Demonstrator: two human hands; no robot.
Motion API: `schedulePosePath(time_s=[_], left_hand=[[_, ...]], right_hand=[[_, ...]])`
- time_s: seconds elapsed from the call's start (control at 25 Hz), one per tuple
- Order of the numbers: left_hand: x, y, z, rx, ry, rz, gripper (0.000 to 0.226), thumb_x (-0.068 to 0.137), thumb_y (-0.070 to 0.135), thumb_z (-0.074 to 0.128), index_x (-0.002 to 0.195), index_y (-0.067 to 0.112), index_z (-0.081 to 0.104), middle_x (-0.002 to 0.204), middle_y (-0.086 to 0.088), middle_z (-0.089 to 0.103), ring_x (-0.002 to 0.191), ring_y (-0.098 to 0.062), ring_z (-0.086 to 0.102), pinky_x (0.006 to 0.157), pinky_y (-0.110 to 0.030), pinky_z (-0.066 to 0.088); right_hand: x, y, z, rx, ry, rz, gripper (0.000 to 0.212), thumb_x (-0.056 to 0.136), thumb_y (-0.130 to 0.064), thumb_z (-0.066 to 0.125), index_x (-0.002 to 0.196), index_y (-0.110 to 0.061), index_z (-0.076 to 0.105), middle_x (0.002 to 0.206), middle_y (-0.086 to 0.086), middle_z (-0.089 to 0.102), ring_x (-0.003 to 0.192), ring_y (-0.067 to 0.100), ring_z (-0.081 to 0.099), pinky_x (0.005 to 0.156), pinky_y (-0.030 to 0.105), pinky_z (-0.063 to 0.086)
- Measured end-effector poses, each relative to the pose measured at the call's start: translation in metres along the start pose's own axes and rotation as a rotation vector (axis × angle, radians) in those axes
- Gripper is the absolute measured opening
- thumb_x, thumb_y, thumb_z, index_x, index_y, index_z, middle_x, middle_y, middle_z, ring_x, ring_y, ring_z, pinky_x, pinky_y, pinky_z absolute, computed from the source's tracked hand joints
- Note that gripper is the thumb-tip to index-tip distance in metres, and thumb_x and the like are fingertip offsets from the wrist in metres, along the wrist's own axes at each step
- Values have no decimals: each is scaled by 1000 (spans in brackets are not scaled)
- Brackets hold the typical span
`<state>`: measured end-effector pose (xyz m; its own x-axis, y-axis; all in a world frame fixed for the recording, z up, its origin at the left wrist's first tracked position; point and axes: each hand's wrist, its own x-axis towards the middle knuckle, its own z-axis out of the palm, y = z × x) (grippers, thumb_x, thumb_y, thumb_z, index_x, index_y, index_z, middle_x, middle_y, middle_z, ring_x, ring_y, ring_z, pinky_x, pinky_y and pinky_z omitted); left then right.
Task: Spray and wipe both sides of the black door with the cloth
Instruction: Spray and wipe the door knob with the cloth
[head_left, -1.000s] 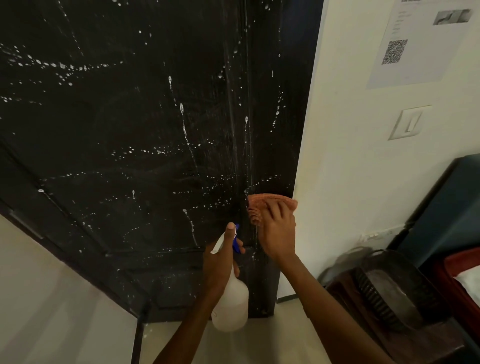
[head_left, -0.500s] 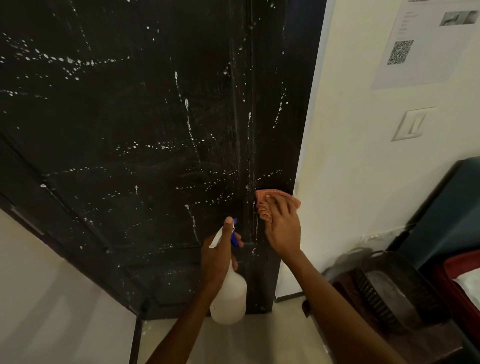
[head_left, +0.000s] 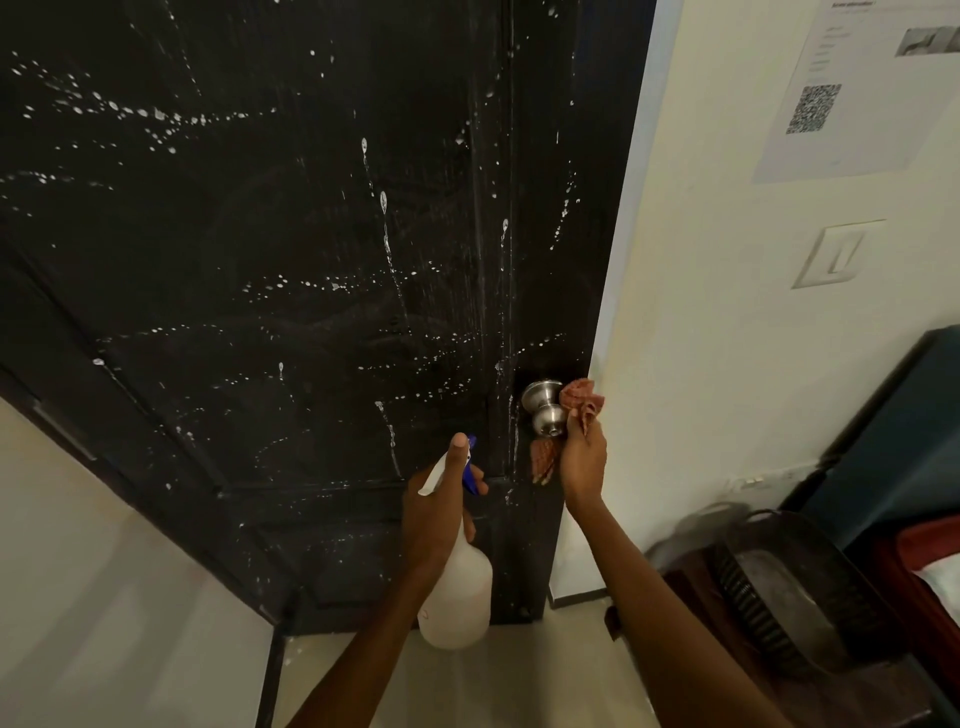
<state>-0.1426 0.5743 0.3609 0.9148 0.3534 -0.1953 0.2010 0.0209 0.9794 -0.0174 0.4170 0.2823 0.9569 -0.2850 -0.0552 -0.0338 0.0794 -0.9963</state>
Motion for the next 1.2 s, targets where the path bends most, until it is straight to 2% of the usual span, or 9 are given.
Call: schedulePosePath(time_s=[0.12,0.2,0.36,0.48,0.6,0.8,1.0,1.12,1.2], left_hand=[[0,-1,1,15,2,-24,72,80,68,43,93,1,67,87,-16,71,43,-13,51,41,-24,43],[1,-3,1,31,5,-37,69,83,68,42,91,4,67,86,-15,71,45,-14,52,42,-24,43],[5,-5,-1,77,19,-81,63,88,65,41,90,8,67,86,-12,71,47,-15,54,43,-24,44],[7,-6,-4,84,16,-67,66,83,68,42,94,9,68,85,-11,72,47,-15,54,42,-24,44],[8,-6,-8,91,20,-60,59,91,62,41,92,9,68,82,-9,71,44,-12,52,41,-23,44],[14,-1,-11,136,-8,-87,58,90,63,39,86,12,66,77,-5,70,42,-12,52,40,-22,45],[4,-1,-11,80,-11,-19,67,82,68,40,91,7,67,83,-12,71,45,-15,52,42,-25,44],[0,-3,-8,78,-32,-22,71,80,70,41,94,5,67,86,-14,71,47,-18,51,42,-26,43],[-2,-4,-6,78,-47,-49,73,78,70,41,95,4,67,86,-13,71,49,-17,53,42,-24,43]], right_hand=[[-2,11,2,652,-108,422,39,107,-44,42,134,-18,56,127,15,67,115,34,64,95,49,52],[-5,20,12,774,-169,536,53,104,-56,40,140,-20,53,131,17,65,121,38,61,96,52,52],[-17,20,38,852,-92,621,66,100,-67,32,136,-18,59,131,17,67,125,38,58,100,51,50],[-21,13,38,946,25,600,57,104,-61,30,132,-19,57,124,16,67,115,36,61,86,47,53],[-23,12,33,1021,141,546,50,106,-54,31,133,-19,55,120,13,65,111,34,60,86,47,53],[-34,16,51,926,7,601,65,102,-64,34,140,-16,56,134,16,64,124,36,59,89,47,53],[-44,4,23,895,52,412,54,106,-48,40,148,-15,46,131,14,63,123,33,59,103,48,49],[-45,7,11,500,-79,141,42,102,-24,50,144,-26,46,138,1,59,128,23,55,117,47,39],[-46,18,6,146,-198,-108,59,101,-19,45,158,-22,29,158,-6,39,145,15,40,123,41,30]])
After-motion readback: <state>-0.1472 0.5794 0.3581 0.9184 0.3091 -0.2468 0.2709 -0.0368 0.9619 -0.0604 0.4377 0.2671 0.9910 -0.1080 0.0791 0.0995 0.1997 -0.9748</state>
